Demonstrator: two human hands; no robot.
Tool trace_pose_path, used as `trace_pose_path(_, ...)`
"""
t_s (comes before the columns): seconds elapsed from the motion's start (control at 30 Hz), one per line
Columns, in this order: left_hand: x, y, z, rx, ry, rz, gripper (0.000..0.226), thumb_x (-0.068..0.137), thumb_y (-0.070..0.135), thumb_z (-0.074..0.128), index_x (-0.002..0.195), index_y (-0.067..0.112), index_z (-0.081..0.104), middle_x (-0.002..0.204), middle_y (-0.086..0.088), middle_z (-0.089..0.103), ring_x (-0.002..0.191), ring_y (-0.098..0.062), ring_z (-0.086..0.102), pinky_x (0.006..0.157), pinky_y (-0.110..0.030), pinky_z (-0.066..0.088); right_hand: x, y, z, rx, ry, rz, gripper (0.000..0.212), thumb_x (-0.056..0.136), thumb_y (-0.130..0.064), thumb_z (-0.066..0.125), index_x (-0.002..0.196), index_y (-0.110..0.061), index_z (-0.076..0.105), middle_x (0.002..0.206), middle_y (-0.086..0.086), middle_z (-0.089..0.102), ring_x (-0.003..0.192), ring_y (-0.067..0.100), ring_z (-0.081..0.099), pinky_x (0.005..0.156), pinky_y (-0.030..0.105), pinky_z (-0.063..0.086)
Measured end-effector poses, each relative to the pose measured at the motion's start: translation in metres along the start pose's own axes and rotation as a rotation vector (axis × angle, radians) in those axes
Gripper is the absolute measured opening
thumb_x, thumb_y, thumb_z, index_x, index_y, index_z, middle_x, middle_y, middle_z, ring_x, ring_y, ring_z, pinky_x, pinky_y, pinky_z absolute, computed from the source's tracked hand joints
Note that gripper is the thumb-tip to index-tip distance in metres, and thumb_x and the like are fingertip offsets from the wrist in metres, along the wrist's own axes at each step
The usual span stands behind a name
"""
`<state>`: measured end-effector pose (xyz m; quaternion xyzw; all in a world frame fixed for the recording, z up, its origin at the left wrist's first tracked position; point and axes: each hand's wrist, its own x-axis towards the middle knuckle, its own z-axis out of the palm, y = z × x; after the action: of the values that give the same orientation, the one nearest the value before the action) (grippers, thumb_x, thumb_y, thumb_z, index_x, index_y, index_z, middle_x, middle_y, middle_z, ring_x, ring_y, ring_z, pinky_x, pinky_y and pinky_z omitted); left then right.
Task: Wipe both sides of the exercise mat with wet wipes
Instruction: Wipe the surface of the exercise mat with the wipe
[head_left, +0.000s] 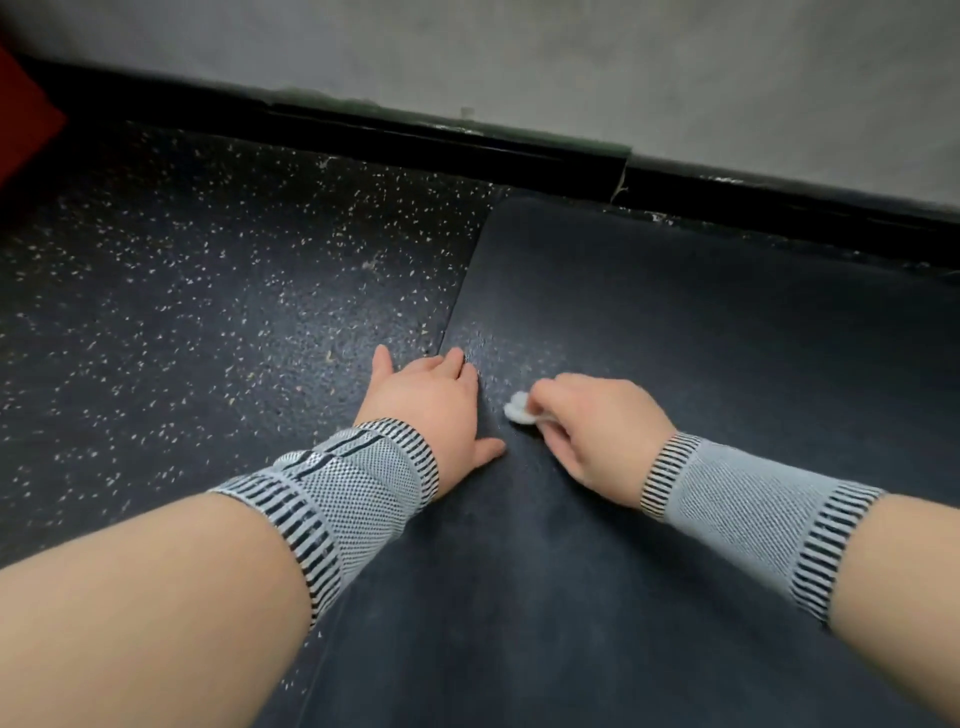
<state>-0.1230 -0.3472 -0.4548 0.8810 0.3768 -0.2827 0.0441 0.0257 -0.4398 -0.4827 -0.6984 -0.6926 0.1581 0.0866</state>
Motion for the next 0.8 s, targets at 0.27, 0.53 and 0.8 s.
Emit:
trace_pose_path(0.27,0.007,-0.001,-0.01,0.107,-0.055,0.017,0.086,0.087,0.077,0.035,0.151,0.02,0.028,0.161,0.004,0.022,0.138,-0.023,0.039,0.116,-0.063,0.009,0.053,0.07,-0.026,0.076,0.348,0.598,0.015,0.092,-0.027,0.049,0.101,-0.02,0.058,0.095,0.007,0.065,0.091,0.029,0.06,0.076,0.031,0.043)
trace_pose_path(0.53,0.004,-0.001,-0.007,0.078,-0.085,0.009,0.093,0.087,0.076,0.037,0.156,0.017,0.015,0.164,0.003,0.009,0.148,-0.02,0.021,0.117,-0.064,0.007,0.099,0.109,-0.055,0.024,0.458,0.814,0.026,0.092,-0.026,0.053,0.109,-0.007,0.061,0.117,0.017,0.059,0.107,0.034,0.056,0.089,0.033,0.044)
trace_pose_path(0.8,0.001,-0.001,0.0,0.012,-0.055,-0.002,0.092,0.089,0.073,0.036,0.157,0.018,0.006,0.165,0.004,0.001,0.15,-0.018,0.011,0.117,-0.062,0.007,0.101,0.016,-0.017,-0.083,0.115,0.13,0.024,0.091,-0.017,0.05,0.11,-0.012,0.064,0.112,0.01,0.056,0.104,0.03,0.055,0.086,0.034,0.042)
